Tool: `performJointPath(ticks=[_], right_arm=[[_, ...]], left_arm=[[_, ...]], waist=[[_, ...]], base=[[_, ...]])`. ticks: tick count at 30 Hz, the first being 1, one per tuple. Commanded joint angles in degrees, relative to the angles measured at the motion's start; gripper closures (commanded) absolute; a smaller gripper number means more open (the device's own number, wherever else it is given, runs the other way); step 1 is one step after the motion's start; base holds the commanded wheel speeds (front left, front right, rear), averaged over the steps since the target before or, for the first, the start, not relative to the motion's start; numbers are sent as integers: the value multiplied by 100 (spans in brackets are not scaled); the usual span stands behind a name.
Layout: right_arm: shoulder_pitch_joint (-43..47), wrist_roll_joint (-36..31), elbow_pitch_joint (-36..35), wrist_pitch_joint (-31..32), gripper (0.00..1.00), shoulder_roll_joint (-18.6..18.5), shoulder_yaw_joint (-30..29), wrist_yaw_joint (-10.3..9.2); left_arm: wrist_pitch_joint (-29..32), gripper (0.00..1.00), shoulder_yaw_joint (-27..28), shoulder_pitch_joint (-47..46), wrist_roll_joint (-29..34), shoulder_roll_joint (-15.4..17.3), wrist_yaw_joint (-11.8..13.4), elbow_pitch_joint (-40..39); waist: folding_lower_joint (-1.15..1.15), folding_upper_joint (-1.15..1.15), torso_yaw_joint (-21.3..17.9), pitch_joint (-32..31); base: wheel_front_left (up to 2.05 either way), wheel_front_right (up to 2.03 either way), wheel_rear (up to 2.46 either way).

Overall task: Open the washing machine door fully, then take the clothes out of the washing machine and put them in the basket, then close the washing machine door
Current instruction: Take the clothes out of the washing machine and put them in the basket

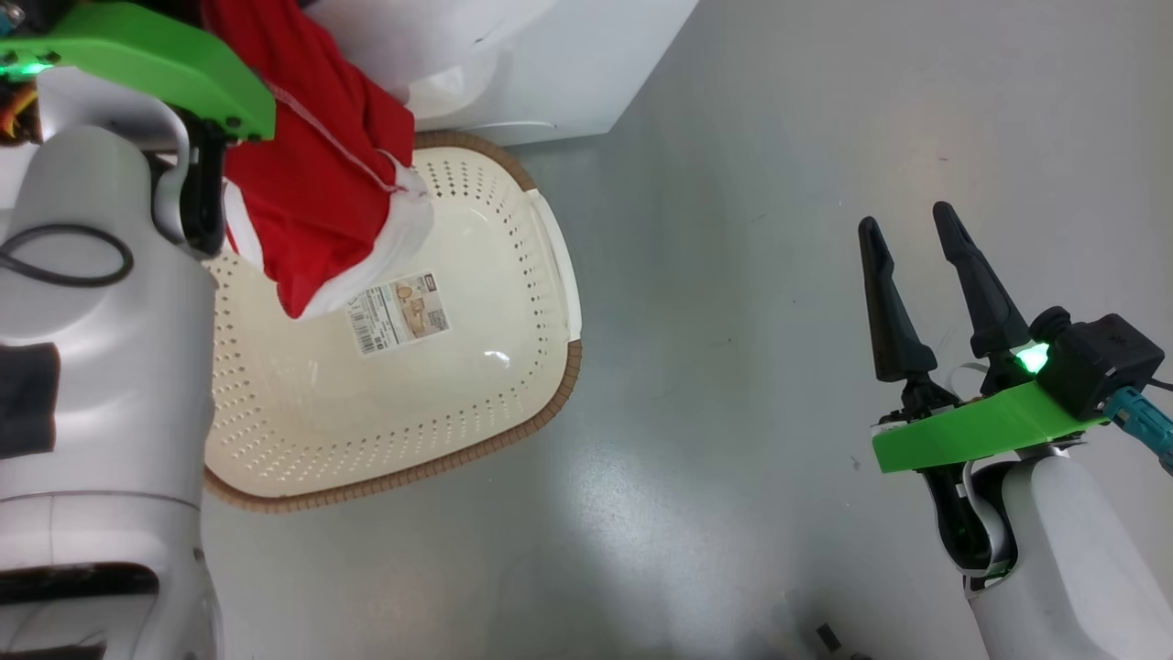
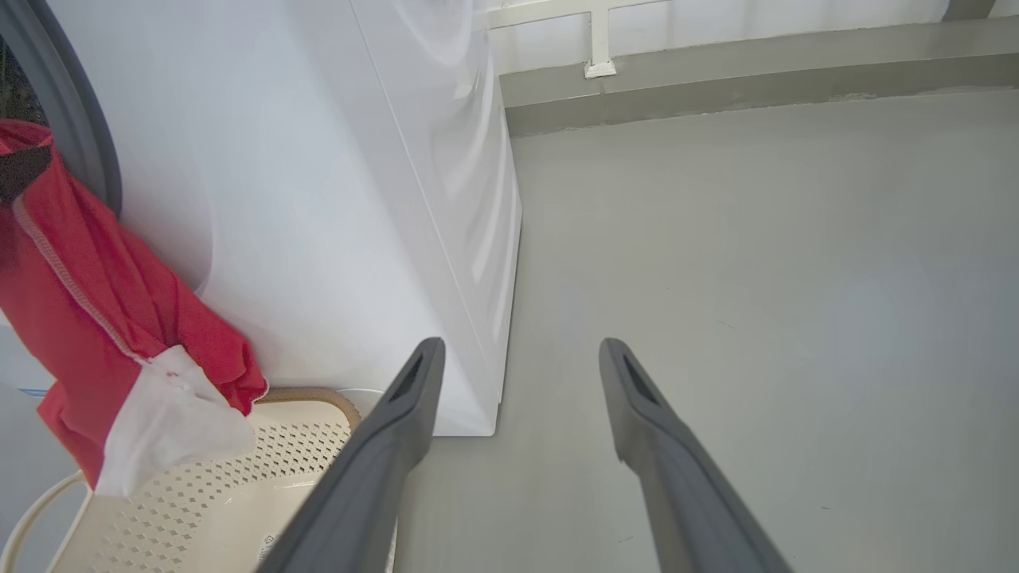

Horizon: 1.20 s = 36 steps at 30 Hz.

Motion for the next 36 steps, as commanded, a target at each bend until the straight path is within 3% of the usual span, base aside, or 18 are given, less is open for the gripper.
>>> performJointPath(ticks=[1,6,22,27,36], right_arm=[[85,23,-139,-37,0,6,108,42],[97,28,-131,-37,0,6,83,42],[217,-14,-120,-37,0,6,-3,42],[250,-21,-109,-37,0,6,10,42],[252,-28,-78,-37,0,6,57,42]], left_arm=[[-22,100,20,130,-57,195,-31,-295],[-22,100,6,493,-105,178,-35,-700],[-22,100,-478,2817,-558,104,-38,-3070],[-22,100,-632,3365,-659,74,-38,-3158],[-22,100,-819,3741,-716,42,-38,-2643]], waist=[[0,0,20,-20],[0,0,49,-67],[0,0,267,-282],[0,0,301,-330],[0,0,271,-354]], base=[[0,0,0],[0,0,0],[0,0,0],[0,0,0],[0,0,0]])
